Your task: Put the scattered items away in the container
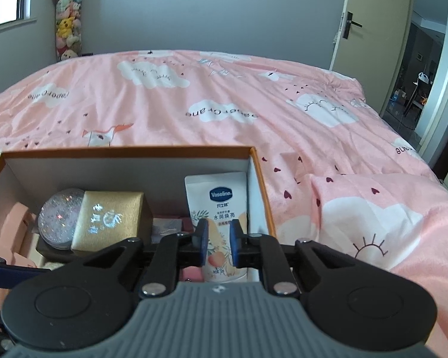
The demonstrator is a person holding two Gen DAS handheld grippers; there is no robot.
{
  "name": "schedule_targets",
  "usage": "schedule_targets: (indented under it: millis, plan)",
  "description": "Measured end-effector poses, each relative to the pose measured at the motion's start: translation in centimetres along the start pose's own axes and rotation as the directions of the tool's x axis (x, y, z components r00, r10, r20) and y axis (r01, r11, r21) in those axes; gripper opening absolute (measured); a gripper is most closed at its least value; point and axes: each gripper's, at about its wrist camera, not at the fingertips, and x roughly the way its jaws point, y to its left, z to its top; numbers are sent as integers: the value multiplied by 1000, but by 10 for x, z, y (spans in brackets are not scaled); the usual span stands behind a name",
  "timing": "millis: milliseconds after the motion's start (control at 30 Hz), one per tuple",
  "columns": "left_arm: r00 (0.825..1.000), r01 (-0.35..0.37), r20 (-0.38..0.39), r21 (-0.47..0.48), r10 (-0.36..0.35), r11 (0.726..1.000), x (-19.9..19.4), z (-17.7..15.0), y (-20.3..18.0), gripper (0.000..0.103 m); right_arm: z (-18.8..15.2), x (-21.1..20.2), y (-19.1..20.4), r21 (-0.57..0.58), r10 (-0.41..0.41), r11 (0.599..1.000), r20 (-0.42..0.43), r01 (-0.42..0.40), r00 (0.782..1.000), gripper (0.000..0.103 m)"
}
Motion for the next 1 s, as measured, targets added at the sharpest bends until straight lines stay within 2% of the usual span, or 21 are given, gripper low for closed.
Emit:
schedule_targets:
  millis: [200, 300, 367, 500, 533, 633, 767, 1000]
  plan:
    - [998, -46, 49, 14, 45, 999, -24, 4, -5, 55, 5, -36, 4, 28, -4, 1000, 35, 3, 999, 28]
    - [991, -92, 104, 18, 89, 996, -44, 6, -9, 61, 6, -62, 5, 70, 12, 997, 60, -16, 998, 42]
    - [982, -136, 138, 13, 133, 991, -57, 5, -12, 66, 5, -81, 7, 98, 21, 995, 80, -29, 997, 48]
    - [962, -197, 193, 2, 192, 980, -84, 0, -19, 76, 0, -119, 14, 130, 26, 991, 139, -44, 990, 67]
    - [956, -211, 208, 0, 206, 978, -90, -2, -21, 80, -1, -128, 17, 135, 25, 990, 156, -46, 987, 75]
    - [932, -261, 265, 10, 249, 965, -111, -10, -26, 88, -7, -153, 26, 144, 16, 988, 207, -46, 978, 85]
    - [897, -326, 321, 19, 303, 945, -134, -20, -31, 88, -18, -175, 37, 146, 24, 987, 240, -61, 971, 90]
    - [858, -366, 366, -54, 360, 929, -166, -40, -22, 88, -32, -203, 48, 200, 4, 978, 269, -59, 963, 93]
